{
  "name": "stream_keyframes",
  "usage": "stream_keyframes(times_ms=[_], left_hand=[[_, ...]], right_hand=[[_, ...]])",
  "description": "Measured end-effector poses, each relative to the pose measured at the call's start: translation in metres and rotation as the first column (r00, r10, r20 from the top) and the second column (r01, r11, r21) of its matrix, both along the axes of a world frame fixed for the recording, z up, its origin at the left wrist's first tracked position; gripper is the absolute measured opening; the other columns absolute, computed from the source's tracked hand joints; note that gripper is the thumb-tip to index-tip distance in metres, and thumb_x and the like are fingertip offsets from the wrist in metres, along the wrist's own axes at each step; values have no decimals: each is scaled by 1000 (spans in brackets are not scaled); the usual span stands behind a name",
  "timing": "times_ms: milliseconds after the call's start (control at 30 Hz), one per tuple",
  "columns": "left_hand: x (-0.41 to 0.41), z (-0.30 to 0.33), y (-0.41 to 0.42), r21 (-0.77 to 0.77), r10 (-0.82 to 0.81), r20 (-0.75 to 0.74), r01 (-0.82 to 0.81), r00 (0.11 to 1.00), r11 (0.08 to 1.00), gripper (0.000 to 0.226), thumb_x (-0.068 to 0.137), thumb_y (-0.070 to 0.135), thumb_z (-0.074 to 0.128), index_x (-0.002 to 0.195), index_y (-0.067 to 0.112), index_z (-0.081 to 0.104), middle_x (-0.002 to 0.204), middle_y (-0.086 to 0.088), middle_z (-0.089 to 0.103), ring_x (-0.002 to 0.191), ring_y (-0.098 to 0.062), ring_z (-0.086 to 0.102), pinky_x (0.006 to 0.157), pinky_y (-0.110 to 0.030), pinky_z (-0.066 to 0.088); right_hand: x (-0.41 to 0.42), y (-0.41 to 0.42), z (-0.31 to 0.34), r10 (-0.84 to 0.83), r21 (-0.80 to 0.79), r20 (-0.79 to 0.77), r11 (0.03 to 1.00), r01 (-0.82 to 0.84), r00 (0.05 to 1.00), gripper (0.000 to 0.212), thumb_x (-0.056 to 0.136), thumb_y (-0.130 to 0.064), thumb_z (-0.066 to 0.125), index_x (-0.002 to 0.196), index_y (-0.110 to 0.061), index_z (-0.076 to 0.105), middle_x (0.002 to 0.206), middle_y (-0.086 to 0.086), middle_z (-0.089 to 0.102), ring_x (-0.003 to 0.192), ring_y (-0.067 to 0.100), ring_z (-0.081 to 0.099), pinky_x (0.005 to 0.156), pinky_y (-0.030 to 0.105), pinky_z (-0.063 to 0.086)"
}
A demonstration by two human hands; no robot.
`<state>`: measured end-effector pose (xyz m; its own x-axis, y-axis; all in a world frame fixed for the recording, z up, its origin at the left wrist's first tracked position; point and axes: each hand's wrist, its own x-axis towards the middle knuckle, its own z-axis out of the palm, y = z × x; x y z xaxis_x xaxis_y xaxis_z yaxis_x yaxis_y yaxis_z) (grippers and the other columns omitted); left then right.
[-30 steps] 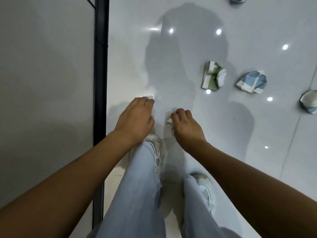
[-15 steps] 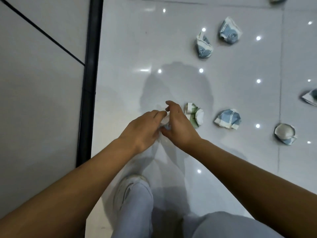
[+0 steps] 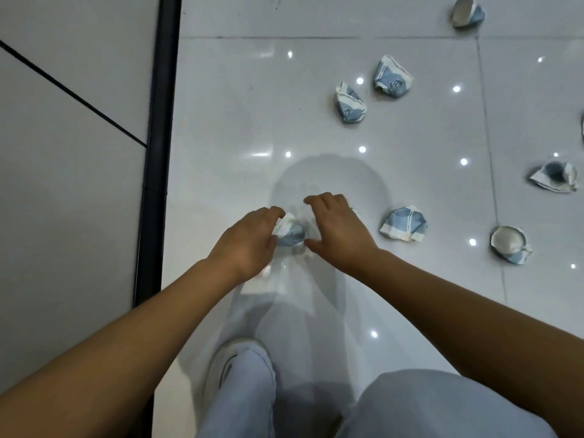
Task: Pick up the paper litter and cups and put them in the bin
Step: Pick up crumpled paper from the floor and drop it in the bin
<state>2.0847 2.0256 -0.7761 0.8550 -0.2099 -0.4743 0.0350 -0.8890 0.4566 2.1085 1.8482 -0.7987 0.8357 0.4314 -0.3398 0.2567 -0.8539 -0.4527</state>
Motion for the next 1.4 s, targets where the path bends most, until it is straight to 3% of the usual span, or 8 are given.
stream_keyframes(times_ms=[67, 167, 333, 533, 700, 1100, 1400], left_hand=[[-3, -2, 10, -2, 16, -7, -16, 1000, 1000, 37, 92, 10, 48, 128, 18, 45, 119, -4, 55, 107, -24, 52, 87, -38, 46], [-8, -5, 19, 1, 37, -22, -37, 999, 999, 37, 92, 9, 46, 128, 16, 46, 120, -6, 54, 107, -27, 53, 87, -40, 46], [-12, -9, 27, 21, 26, -31, -25, 999, 999, 37, 92, 11, 45, 127, 18, 45, 119, -6, 52, 100, -32, 56, 84, -43, 48], [-11, 18, 33, 37, 35, -39, -34, 999, 999, 35, 92, 9, 46, 127, 15, 47, 117, -8, 51, 97, -32, 57, 84, -43, 48], [-37, 114, 28, -17, 174, -37, -175, 984, 984, 31, 90, 3, 48, 120, 12, 51, 113, -9, 55, 96, -31, 57, 83, -40, 47], [-201, 451, -13, -38, 507, -108, -514, 855, 857, 35, 92, 8, 51, 127, 10, 50, 122, -10, 57, 107, -29, 57, 88, -38, 48], [-345, 577, -63, 0, 665, -61, -667, 744, 745, 35, 92, 7, 49, 128, 10, 48, 124, -9, 58, 106, -29, 58, 87, -36, 49]], right_hand=[[2, -10, -5, -14, -151, 29, 988, 18, 999, 72, 80, -30, 72, 142, -15, 36, 145, 10, 37, 131, 31, 32, 103, 38, 34], [3, -20, -17, -45, -295, -47, 955, 29, 998, 79, 78, -32, 73, 144, -22, 31, 154, 10, 20, 139, 37, 19, 111, 47, 26], [-4, -28, -29, -50, -289, -91, 957, 22, 995, 59, 83, -21, 67, 136, -21, 40, 147, 10, 25, 125, 36, 32, 93, 45, 47], [-14, -28, -3, -75, -243, -115, 969, 45, 991, 62, 82, -25, 69, 138, -23, 42, 143, 9, 31, 121, 34, 36, 89, 42, 47], [-42, -22, 101, -76, -189, -179, 981, 41, 981, 64, 80, -25, 72, 138, -23, 43, 143, 9, 31, 123, 33, 36, 94, 40, 44], [-148, -11, 452, 181, -131, -248, 967, -218, 952, 62, 83, -32, 71, 137, -25, 42, 143, 8, 30, 124, 30, 34, 94, 38, 46], [-275, -38, 580, 339, -145, -216, 916, -374, 916, 61, 83, -35, 70, 137, -26, 43, 140, 8, 33, 123, 30, 36, 91, 39, 46]])
